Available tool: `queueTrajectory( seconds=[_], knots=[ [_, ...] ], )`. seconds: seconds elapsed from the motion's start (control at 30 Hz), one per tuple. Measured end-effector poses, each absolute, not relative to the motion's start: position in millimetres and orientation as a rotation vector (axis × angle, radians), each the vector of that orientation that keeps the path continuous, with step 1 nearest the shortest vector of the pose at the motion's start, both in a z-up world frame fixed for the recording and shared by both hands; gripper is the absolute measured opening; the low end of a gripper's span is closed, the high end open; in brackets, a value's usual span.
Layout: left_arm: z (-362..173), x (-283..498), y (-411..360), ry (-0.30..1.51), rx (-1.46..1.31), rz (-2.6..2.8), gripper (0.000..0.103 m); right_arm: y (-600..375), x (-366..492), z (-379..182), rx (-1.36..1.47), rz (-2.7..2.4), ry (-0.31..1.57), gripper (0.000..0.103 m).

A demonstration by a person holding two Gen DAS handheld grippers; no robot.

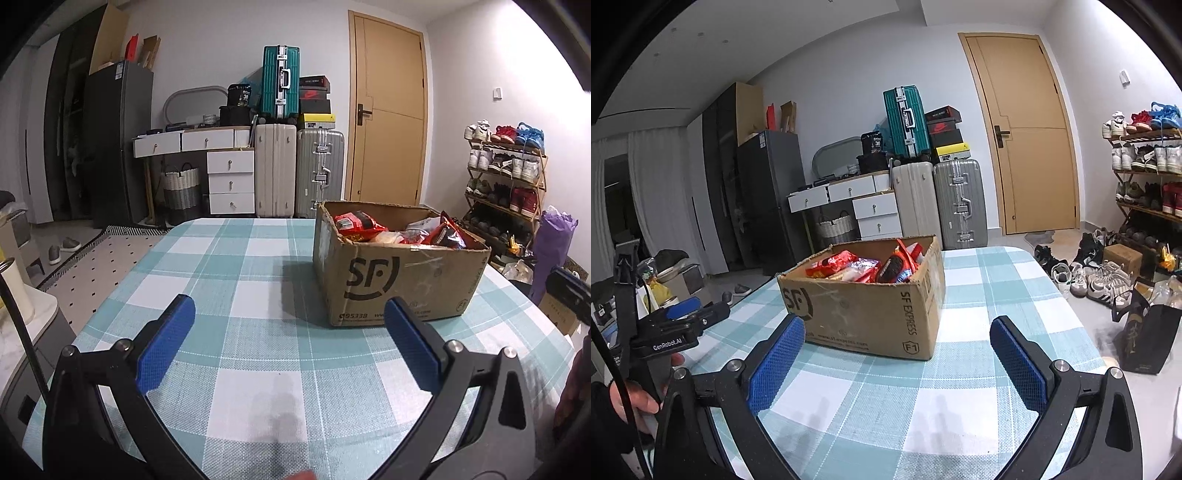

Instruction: Organize snacks

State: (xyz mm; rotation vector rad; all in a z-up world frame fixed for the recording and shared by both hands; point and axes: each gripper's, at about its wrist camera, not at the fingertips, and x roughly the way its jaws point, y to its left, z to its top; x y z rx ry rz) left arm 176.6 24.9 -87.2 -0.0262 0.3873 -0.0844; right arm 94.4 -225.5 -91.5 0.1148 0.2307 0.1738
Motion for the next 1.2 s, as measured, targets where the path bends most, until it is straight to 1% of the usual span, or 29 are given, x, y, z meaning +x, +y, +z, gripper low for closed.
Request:
queueTrajectory(
  seconds=[0.37,0.53,1.2],
  knots=[
    [-89,171,24,0.361,-0.015,-0.072,0.102,-214,94,-92,0.044,0.129,0.212,0.102],
    [-84,154,22,0.284,-0.003,-0.087,0.102,-203,93,-94,-0.011,0.121,0.202,0.102],
    [-83,153,22,0.29,-0.005,-0.083,0.102,-204,95,-96,-0.003,0.123,0.203,0.102]
  ],
)
